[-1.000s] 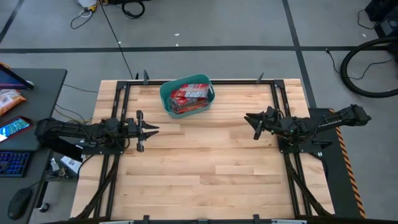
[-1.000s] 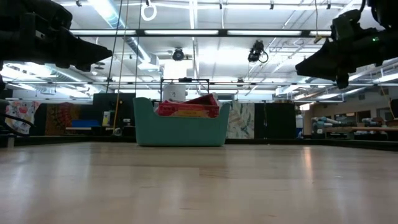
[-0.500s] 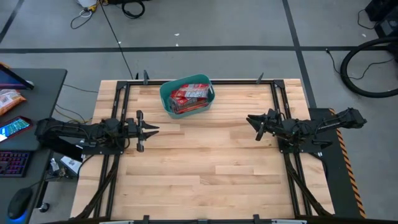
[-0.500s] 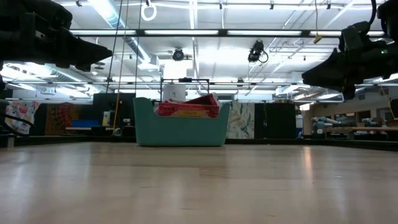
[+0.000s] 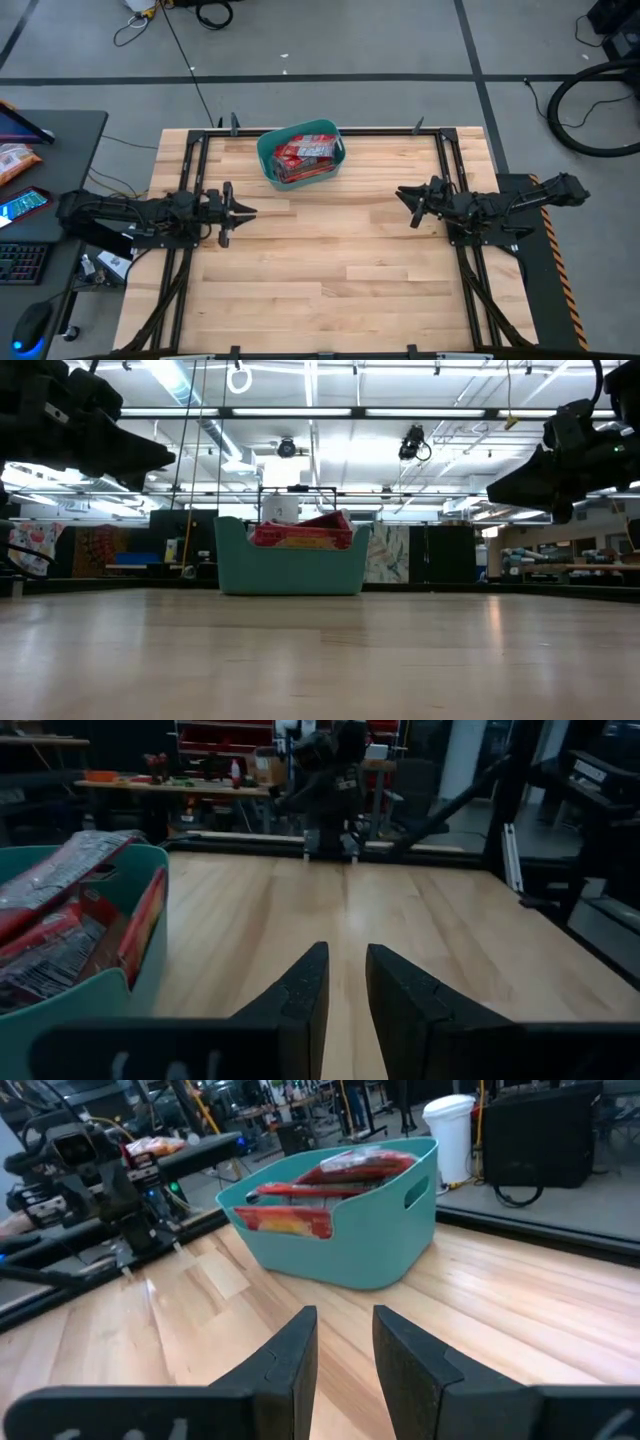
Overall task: Sort popcorn bags into baskets
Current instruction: Return to Home Position
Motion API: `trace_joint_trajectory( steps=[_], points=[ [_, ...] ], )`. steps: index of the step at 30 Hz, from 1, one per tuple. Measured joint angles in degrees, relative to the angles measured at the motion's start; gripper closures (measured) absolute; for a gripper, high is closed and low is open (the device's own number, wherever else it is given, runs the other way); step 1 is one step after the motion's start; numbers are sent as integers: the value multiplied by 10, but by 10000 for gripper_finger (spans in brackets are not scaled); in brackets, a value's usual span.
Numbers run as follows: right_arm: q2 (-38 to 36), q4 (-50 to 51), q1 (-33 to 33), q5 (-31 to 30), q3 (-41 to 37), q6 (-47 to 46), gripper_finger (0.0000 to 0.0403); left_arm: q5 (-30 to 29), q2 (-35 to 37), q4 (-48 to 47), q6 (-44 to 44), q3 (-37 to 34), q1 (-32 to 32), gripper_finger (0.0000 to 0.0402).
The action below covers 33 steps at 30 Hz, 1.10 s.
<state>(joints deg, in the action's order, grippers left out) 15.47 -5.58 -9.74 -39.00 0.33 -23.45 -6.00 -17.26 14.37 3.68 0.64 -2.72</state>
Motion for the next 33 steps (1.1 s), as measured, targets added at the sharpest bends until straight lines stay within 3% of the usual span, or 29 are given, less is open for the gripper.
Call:
trace_joint_trajectory(
  steps=[9, 17, 25, 33],
  points=[
    [29, 13, 0, 16, 0, -2, 298, -1, 0, 1, -58, 0, 0, 326],
    [64, 13, 0, 16, 0, 0, 298, -1, 0, -114, -79, 0, 0, 326],
    [83, 11, 0, 12, 0, -22, 298, -1, 0, -115, -78, 0, 0, 326],
    [83, 10, 5, 31, 0, 70, 298, -1, 0, -115, -74, 0, 0, 326]
  ],
)
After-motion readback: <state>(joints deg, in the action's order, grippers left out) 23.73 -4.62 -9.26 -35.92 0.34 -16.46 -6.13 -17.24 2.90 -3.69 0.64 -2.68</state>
